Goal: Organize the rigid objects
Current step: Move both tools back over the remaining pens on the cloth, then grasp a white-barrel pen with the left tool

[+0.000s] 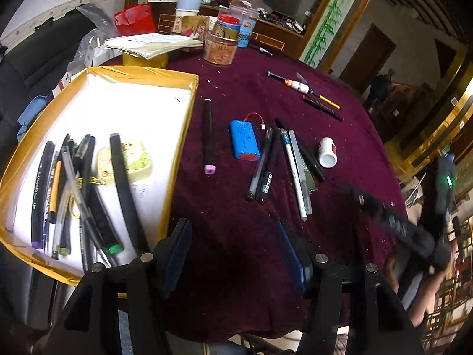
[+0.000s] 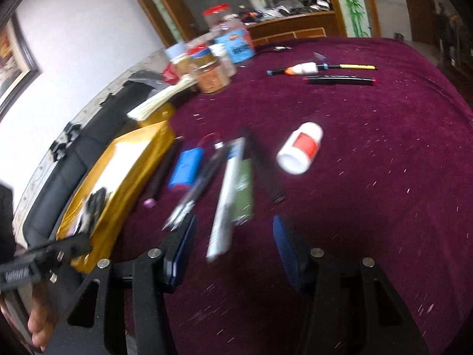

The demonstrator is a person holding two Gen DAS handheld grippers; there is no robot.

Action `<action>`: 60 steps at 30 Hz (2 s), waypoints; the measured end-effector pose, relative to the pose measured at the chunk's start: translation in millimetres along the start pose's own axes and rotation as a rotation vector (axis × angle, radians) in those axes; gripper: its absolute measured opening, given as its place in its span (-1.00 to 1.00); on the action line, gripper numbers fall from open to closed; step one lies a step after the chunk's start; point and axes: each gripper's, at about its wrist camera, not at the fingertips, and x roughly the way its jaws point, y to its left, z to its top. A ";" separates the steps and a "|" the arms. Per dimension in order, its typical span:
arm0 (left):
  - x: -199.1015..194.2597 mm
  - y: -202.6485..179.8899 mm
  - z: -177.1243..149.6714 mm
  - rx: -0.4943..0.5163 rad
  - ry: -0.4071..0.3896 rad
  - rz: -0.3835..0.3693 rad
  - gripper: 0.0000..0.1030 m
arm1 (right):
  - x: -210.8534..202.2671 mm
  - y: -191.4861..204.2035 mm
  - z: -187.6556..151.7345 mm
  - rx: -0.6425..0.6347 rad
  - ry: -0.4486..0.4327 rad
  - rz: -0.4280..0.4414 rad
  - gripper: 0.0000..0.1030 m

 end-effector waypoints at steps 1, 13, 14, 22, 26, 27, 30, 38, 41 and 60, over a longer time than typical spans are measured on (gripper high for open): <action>1.3 -1.2 0.2 0.003 0.005 0.001 0.21 | 5.1 -3.9 6.0 0.005 0.010 0.002 -0.18; 9.5 -11.4 0.7 0.035 0.027 0.012 0.21 | 84.2 -9.8 47.4 -0.076 0.138 -0.113 -0.65; 11.0 -11.4 1.4 0.035 0.030 0.012 0.21 | 83.9 -9.1 46.6 -0.080 0.136 -0.117 -0.66; 36.1 -30.1 12.0 0.082 0.085 -0.023 0.21 | 43.7 -6.9 0.0 -0.082 0.127 -0.128 -0.70; 59.7 -56.2 26.0 0.118 0.121 -0.059 0.20 | 4.4 -17.9 -36.1 -0.019 0.106 -0.169 -0.70; 66.5 -63.0 30.7 0.123 0.127 -0.067 0.14 | -1.9 -20.0 -42.7 -0.001 0.096 -0.170 -0.70; 92.1 -81.5 46.4 0.137 0.152 -0.065 -0.22 | -11.4 -18.2 -55.6 -0.013 0.073 -0.171 -0.69; 126.5 -93.7 49.6 0.146 0.202 -0.014 -0.82 | -11.5 -20.7 -60.0 -0.014 0.012 -0.154 -0.70; 117.5 -85.1 43.1 0.128 0.214 -0.060 -0.97 | -11.0 -15.8 -61.3 -0.037 0.006 -0.179 -0.70; 110.2 -78.0 33.1 0.104 0.222 -0.117 -0.37 | -11.4 -15.9 -60.6 -0.039 0.000 -0.181 -0.70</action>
